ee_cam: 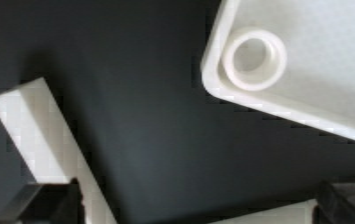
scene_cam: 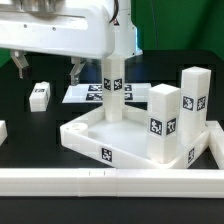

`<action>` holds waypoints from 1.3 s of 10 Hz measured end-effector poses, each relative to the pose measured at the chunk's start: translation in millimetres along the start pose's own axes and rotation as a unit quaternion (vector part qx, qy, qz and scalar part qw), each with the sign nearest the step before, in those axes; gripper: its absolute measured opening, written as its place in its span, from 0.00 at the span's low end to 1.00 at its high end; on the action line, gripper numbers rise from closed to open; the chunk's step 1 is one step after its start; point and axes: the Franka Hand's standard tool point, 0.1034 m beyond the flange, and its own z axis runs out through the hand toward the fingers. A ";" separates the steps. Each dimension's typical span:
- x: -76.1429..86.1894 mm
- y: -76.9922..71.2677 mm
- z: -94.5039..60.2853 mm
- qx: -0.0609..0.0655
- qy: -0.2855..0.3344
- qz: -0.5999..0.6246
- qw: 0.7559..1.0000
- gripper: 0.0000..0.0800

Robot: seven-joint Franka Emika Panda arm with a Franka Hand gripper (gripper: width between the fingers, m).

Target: Assemble desk

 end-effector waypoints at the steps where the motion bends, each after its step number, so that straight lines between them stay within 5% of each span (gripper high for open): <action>1: -4.1 0.8 1.4 0.000 -0.016 0.000 1.000 0.81; 5: -46.4 56.5 19.1 0.018 -0.151 -0.075 0.986 0.81; 9: -55.2 56.4 22.3 0.009 -0.280 -0.054 0.959 0.81; 13: -76.1 80.3 51.8 -0.004 -0.339 -0.123 0.933 0.81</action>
Offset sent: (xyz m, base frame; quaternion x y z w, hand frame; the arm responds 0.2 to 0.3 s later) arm -0.0505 -0.0494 -0.0168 0.0166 -0.1647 -0.1917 0.9674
